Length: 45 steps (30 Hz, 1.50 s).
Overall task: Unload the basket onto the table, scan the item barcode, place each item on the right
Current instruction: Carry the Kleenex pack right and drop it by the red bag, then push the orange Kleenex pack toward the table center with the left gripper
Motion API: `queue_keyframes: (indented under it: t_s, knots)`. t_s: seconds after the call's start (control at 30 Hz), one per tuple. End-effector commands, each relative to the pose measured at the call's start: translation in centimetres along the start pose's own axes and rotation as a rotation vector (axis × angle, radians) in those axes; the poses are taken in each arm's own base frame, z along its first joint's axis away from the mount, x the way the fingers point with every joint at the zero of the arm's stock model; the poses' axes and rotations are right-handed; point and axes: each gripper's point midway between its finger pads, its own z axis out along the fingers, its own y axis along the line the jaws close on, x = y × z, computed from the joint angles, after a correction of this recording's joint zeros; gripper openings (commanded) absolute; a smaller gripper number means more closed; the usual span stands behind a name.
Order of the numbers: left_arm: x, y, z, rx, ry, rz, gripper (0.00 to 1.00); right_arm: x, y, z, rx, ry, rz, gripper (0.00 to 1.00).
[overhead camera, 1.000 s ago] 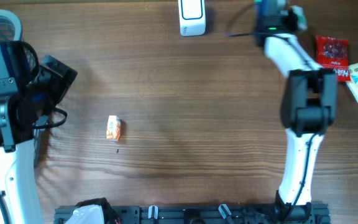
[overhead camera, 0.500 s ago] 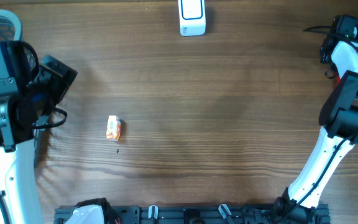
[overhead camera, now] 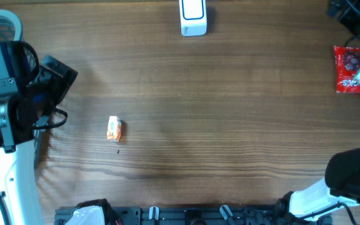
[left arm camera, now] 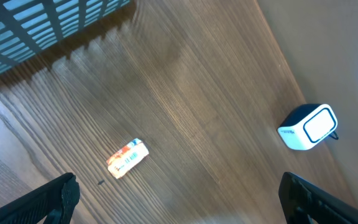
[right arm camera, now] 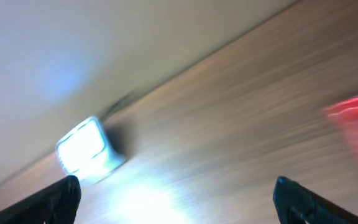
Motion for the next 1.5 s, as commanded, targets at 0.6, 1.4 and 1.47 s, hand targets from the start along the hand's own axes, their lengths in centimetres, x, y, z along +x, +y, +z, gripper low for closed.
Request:
queue_keyframes:
  t_s: [0.6,1.4,1.47]
  knots:
    - [2.1,-1.2,-0.2,0.078,0.111,0.044,1.00,33.6,17.8,7.4,-0.194,0.674,-0.053,1.00]
    - [17.5,8.4,23.7,-0.203,0.513,0.502,0.61,33.8,14.1,10.2,-0.037,0.608,-0.173,1.00]
    - [17.7,8.8,23.5,-0.217,0.528,0.501,0.49,34.4,13.7,11.0,-0.024,0.622,-0.172,1.00]
